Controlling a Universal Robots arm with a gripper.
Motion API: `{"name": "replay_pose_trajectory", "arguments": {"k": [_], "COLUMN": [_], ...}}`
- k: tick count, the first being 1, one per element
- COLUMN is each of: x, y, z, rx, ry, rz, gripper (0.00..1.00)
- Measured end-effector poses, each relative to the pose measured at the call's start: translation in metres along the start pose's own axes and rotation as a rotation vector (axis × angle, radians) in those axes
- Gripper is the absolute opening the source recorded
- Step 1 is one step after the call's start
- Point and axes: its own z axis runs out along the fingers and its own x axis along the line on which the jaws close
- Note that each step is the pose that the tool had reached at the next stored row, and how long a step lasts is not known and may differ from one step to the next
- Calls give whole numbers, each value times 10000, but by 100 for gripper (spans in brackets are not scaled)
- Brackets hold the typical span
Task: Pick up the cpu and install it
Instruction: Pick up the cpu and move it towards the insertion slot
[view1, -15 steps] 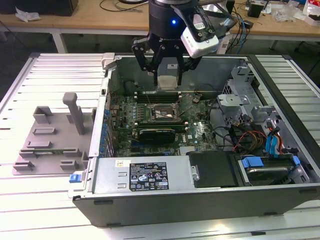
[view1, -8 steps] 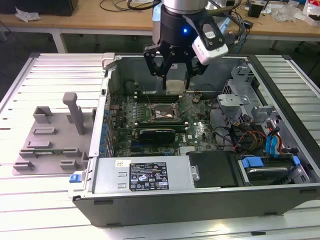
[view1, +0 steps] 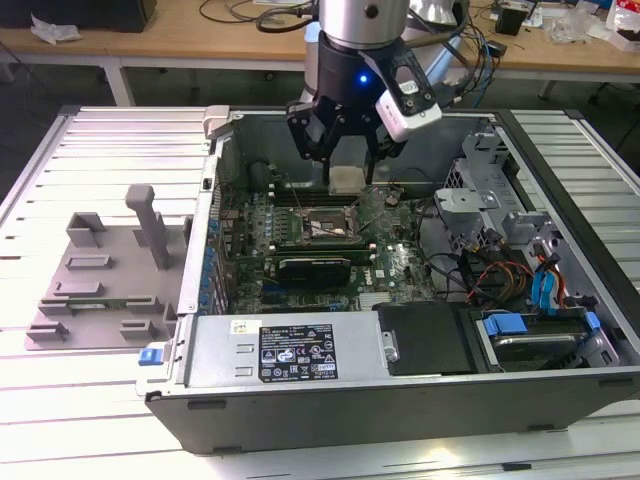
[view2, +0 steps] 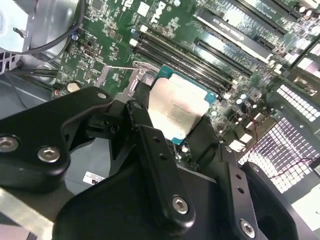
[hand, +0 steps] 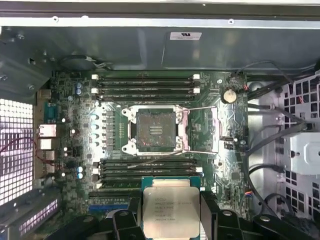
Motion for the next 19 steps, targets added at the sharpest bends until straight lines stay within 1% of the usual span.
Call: {"name": "replay_pose_trajectory", "arguments": {"k": [3, 7, 10, 12, 15, 18, 19], "x": [8, 29, 62, 97, 117, 136, 160], "y": [74, 114, 173, 223, 263, 321, 354], "z": [54, 88, 128, 177, 214, 261, 289], "rx": [1, 1, 0, 2, 1, 2, 0], "ry": [0, 1, 1, 1, 0, 1, 1], "rz": [0, 0, -2, -2, -3, -5, -9], "gripper": [55, 55, 55, 55, 55, 55, 55]}}
